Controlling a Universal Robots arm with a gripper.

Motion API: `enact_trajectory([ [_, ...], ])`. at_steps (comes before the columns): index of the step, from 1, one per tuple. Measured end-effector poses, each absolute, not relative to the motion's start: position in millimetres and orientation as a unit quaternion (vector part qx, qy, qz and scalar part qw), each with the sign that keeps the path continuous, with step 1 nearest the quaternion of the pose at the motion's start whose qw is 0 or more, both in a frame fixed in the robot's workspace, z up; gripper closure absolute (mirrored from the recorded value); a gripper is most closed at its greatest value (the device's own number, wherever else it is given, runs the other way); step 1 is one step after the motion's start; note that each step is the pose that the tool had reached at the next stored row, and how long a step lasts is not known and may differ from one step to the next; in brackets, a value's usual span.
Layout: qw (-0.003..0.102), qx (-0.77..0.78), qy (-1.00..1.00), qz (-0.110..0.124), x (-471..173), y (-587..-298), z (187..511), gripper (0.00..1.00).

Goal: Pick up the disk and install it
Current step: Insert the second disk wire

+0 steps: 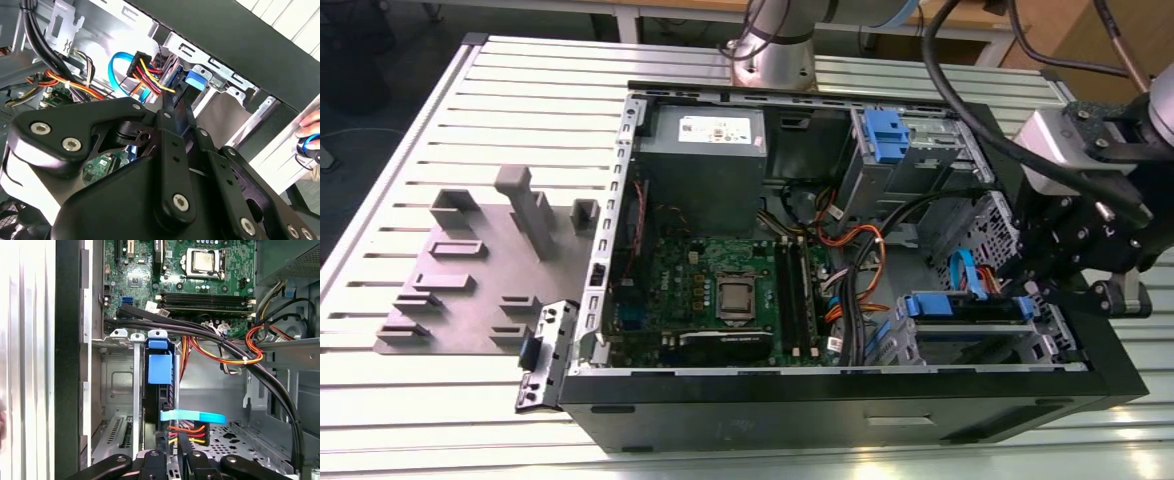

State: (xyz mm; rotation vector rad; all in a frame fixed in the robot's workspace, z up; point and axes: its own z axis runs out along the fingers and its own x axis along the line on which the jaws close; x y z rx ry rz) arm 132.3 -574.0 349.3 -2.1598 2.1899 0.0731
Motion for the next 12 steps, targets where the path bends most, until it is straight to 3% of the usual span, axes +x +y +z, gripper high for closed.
enact_trajectory([
  [12,0.033,-0.702,0.711,0.024,126.9,-573.9,352.9,0.76],
])
